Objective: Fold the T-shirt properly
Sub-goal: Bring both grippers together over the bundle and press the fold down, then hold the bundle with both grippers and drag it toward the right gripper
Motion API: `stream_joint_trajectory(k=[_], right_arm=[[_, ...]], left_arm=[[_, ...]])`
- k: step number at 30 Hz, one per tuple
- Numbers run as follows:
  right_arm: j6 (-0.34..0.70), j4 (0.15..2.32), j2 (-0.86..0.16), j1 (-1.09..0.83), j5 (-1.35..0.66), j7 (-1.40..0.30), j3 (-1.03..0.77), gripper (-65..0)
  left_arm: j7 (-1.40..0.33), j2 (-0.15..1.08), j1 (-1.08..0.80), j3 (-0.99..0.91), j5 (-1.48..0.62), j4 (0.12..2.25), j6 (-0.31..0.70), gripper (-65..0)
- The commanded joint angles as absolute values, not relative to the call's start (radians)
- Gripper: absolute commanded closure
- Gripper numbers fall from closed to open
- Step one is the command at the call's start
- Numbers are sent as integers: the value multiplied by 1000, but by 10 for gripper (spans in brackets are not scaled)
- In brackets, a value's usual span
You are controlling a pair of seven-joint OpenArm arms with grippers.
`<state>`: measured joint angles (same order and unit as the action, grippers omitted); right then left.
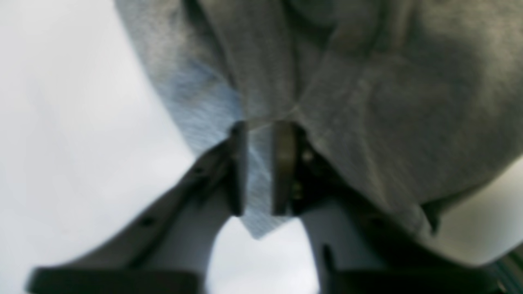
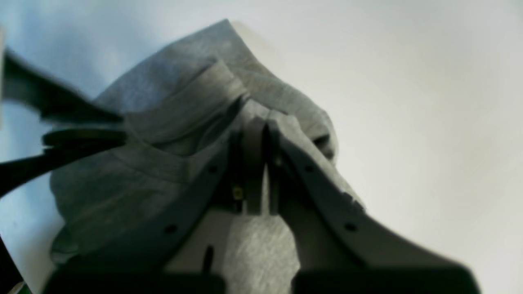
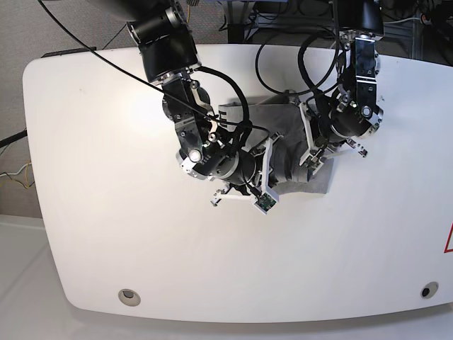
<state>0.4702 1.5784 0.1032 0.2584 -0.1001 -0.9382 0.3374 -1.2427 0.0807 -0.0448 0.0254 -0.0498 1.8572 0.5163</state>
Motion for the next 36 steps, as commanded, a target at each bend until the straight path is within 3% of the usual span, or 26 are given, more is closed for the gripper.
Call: stream_joint_trajectory(k=[1, 36], right_arm=[[469, 1573, 124, 289, -113, -895, 340, -5], [470, 1201, 124, 329, -105, -628, 354, -4]], left_arm=[[-1236, 84, -30, 24, -53, 1877, 518, -8], [-1162, 15, -145, 21, -50, 1868, 518, -8]])
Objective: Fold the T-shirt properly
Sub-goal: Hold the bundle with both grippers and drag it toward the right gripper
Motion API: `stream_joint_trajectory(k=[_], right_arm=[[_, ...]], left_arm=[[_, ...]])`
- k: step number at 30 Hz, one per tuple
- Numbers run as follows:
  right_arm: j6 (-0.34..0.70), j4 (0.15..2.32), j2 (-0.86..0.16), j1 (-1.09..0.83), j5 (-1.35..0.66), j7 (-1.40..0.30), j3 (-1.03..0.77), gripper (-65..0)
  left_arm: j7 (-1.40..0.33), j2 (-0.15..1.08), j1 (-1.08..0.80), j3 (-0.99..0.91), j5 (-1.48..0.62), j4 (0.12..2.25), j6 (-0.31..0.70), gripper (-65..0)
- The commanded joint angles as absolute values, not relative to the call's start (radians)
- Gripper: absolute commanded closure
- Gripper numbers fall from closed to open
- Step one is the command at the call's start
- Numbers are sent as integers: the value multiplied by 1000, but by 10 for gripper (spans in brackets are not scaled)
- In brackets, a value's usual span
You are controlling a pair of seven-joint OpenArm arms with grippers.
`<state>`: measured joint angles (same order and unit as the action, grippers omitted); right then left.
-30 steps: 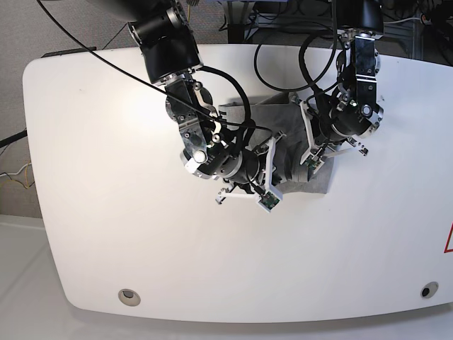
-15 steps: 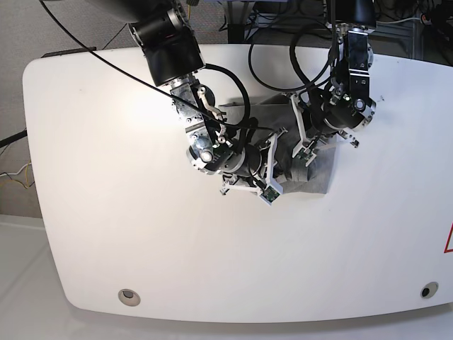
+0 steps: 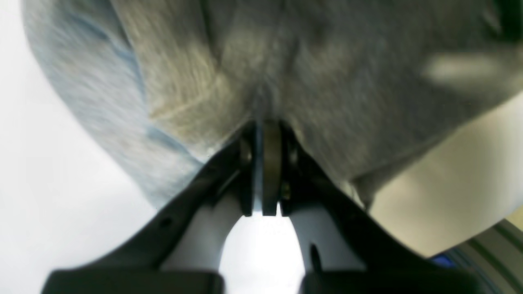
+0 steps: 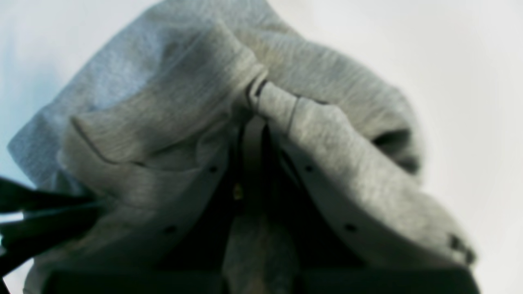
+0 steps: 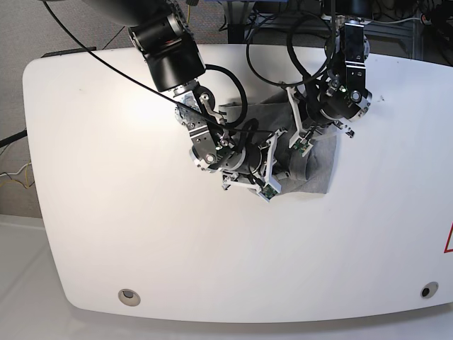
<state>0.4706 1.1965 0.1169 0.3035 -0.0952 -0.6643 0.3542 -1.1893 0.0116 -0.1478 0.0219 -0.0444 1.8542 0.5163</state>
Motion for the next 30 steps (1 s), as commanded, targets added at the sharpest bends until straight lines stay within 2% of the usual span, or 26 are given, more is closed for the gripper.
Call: stream_joint_trajectory(k=[1, 14, 30], right_arm=[[470, 1196, 122, 328, -105, -621, 354, -4], [470, 1176, 64, 305, -104, -610, 349, -3], [461, 1190, 8, 255, -108, -610, 346, -1]], left_arm=[[-1152, 19, -150, 21, -50, 1868, 518, -8], [-1067, 84, -156, 18, -50, 1761, 518, -8], [-1052, 156, -104, 19, -50, 1753, 519, -8]])
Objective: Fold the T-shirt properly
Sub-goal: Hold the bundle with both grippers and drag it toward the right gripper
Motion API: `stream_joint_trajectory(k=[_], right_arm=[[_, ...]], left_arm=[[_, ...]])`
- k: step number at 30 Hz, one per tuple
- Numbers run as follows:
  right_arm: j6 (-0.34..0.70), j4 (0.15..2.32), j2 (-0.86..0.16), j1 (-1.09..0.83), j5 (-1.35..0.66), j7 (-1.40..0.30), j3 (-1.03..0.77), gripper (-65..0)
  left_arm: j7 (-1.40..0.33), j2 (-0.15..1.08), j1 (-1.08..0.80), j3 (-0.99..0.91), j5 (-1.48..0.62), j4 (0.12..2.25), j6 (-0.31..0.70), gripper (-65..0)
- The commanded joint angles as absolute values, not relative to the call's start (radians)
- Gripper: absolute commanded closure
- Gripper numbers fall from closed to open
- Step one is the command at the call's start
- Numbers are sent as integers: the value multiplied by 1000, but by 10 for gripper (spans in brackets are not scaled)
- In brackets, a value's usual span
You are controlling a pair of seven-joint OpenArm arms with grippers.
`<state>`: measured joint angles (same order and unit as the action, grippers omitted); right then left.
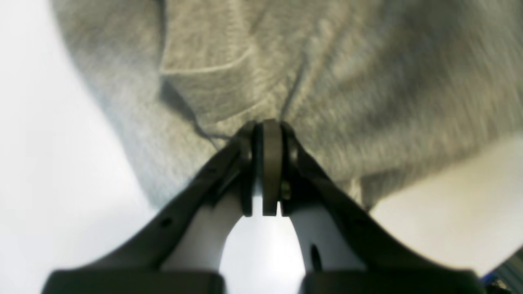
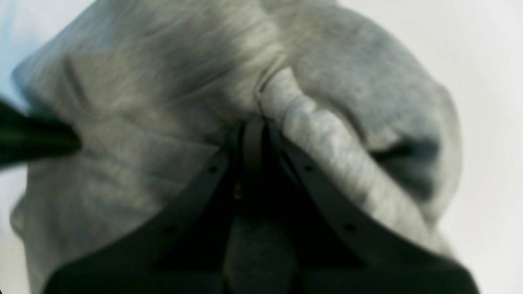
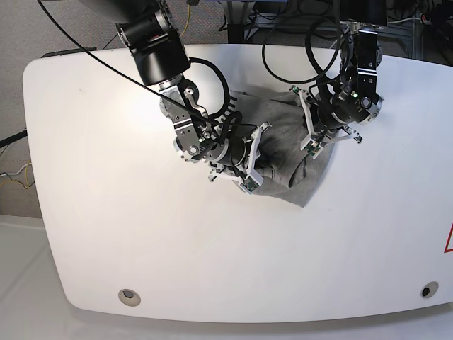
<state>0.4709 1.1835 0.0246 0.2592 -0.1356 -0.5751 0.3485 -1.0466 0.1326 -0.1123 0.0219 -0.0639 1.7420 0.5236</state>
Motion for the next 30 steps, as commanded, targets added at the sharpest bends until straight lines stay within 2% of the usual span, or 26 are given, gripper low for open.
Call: stream_joint_trajectory(k=[1, 13, 30], right_arm=[[461, 1193, 4, 252, -111, -610, 346, -1], [460, 1296, -28, 188, -104, -613, 280, 0], [460, 1311, -70, 131, -104, -615, 245, 0]], left_arm=[[-1052, 159, -99, 19, -50, 1753, 519, -8], [-1052, 159, -31, 24, -50, 1751, 518, -8], [-1052, 154, 4, 25, -51, 1750, 518, -8]])
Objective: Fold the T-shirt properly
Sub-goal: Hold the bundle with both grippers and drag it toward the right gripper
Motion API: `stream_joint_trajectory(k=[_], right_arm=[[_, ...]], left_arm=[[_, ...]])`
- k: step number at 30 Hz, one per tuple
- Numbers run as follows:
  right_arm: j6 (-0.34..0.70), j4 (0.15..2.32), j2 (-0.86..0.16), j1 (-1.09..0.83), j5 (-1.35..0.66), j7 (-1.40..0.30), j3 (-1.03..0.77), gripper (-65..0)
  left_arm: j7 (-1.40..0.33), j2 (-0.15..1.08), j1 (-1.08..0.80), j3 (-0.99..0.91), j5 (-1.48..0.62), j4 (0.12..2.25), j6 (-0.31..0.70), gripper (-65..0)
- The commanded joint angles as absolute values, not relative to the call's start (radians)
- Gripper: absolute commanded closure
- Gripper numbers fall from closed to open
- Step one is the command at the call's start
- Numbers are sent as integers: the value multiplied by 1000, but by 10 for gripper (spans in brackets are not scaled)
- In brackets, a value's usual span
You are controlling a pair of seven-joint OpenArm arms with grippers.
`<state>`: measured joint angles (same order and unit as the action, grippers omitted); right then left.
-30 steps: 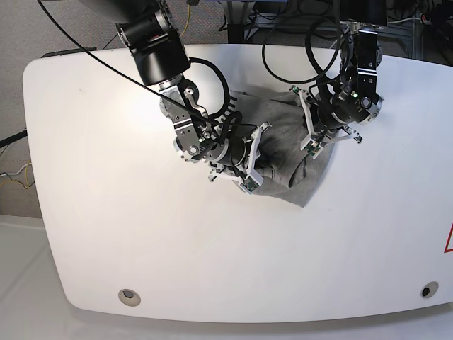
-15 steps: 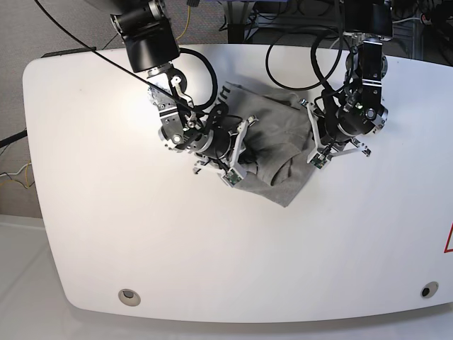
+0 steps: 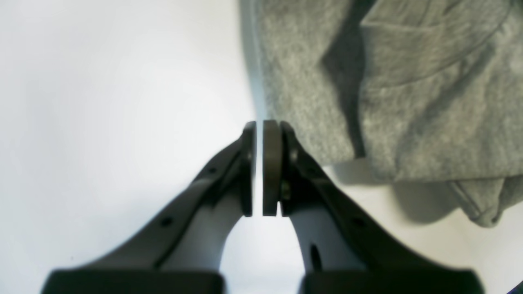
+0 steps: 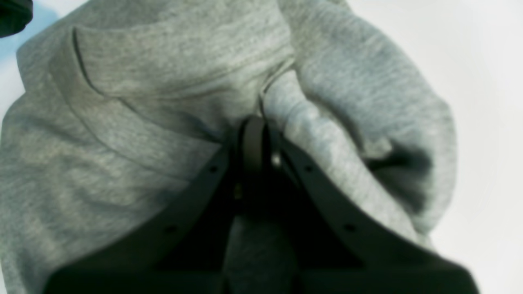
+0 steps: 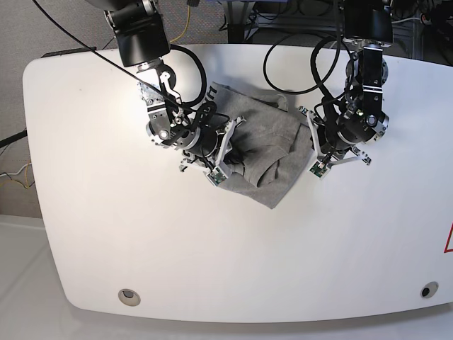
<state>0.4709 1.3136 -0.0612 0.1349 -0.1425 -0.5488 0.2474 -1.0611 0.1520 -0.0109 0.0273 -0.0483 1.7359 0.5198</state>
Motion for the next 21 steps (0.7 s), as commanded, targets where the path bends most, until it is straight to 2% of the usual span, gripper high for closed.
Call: stream_joint_trajectory(k=[1, 7, 21], right_arm=[[460, 1313, -70, 131, -104, -615, 245, 0], [460, 1359, -67, 136, -104, -622, 245, 0], [460, 1583, -64, 193, -105, -771, 246, 0]], left_arm=[[-1052, 153, 2, 25, -51, 1750, 518, -8], [-1066, 127, -4, 25, -50, 1753, 519, -8], [-1173, 90, -5, 22, -54, 1857, 518, -8]])
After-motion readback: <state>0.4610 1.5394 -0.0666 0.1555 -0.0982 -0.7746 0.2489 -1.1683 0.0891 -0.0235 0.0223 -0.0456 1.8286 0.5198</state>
